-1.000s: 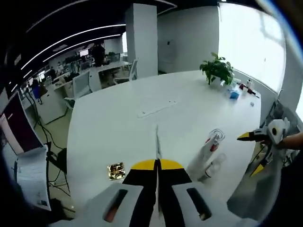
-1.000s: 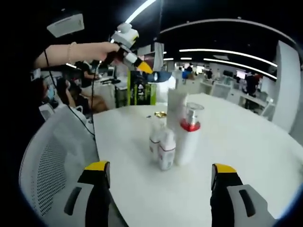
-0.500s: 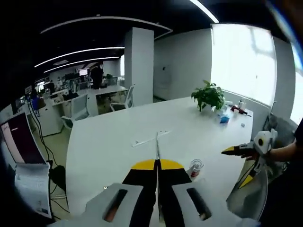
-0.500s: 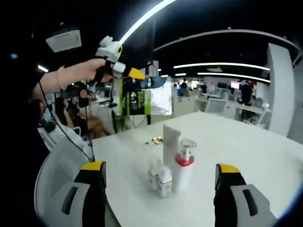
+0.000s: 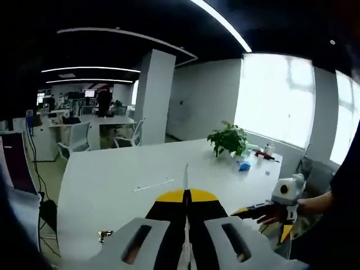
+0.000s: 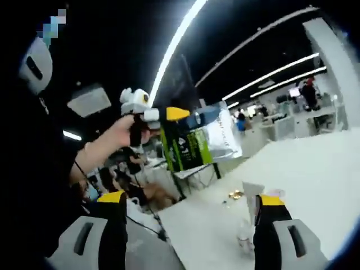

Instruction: Arrange the skincare products in the storage area until every visible bottle or jar stands upright without overlapping.

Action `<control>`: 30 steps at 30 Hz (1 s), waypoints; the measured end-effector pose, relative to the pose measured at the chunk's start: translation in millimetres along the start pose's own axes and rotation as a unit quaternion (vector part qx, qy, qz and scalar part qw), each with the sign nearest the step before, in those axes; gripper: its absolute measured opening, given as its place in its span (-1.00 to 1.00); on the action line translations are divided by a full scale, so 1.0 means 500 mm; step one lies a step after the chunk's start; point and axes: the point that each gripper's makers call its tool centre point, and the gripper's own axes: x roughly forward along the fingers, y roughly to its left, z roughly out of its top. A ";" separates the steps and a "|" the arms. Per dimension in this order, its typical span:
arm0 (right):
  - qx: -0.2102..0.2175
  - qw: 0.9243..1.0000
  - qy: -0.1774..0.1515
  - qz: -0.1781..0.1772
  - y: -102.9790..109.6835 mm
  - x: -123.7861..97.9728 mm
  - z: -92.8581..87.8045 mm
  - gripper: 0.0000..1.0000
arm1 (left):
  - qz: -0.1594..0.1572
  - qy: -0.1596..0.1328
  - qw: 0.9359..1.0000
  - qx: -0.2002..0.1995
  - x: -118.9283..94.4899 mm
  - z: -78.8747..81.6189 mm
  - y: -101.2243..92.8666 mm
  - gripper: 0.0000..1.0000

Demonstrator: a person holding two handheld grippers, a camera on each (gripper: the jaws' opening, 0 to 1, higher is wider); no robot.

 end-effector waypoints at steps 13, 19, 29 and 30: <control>0.193 0.958 -0.187 0.103 0.033 0.081 0.120 0.82 | -0.143 -0.094 0.979 -0.114 -0.030 0.093 -0.122 -1.00; 0.219 0.935 -0.250 0.127 0.042 0.080 0.175 0.40 | -0.169 -0.104 0.971 -0.136 -0.035 0.097 -0.147 -1.00; 0.236 0.916 -0.303 0.116 0.025 0.062 0.222 -0.42 | -0.193 -0.119 0.955 -0.189 -0.035 0.081 -0.147 -0.99; 0.231 0.918 -0.303 0.113 0.026 0.060 0.223 -0.51 | -0.192 -0.119 0.955 -0.191 -0.034 0.079 -0.146 -0.99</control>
